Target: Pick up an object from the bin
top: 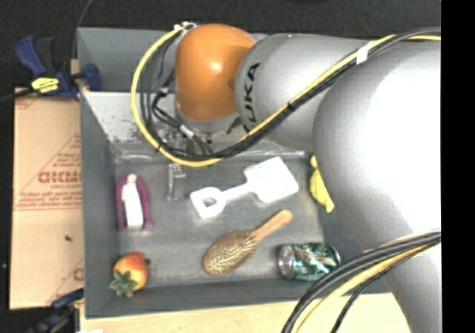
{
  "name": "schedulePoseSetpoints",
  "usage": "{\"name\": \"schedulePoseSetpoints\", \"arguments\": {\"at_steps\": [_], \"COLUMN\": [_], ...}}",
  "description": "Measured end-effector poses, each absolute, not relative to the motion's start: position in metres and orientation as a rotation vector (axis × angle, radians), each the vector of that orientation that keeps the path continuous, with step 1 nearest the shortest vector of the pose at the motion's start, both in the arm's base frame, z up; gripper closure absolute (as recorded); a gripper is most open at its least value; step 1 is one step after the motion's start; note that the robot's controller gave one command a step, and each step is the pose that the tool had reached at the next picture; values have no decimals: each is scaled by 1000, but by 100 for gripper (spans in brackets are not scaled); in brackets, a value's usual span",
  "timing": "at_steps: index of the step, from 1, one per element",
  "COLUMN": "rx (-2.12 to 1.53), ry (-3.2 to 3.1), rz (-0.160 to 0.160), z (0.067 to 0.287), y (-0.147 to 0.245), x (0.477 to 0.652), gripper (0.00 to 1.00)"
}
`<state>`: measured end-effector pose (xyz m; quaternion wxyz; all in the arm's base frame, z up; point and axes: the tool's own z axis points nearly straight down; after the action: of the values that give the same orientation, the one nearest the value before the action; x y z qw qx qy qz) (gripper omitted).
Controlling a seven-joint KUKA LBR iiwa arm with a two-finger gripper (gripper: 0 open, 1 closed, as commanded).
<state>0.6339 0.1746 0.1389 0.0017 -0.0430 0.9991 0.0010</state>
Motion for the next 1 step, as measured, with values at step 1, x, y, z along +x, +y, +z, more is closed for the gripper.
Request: {"name": "schedulePoseSetpoints", "arguments": {"at_steps": [1], "rx": [-436], "ry": [3103], "rz": [1], "z": [82], "y": [118], "x": [636], "gripper": [0]}}
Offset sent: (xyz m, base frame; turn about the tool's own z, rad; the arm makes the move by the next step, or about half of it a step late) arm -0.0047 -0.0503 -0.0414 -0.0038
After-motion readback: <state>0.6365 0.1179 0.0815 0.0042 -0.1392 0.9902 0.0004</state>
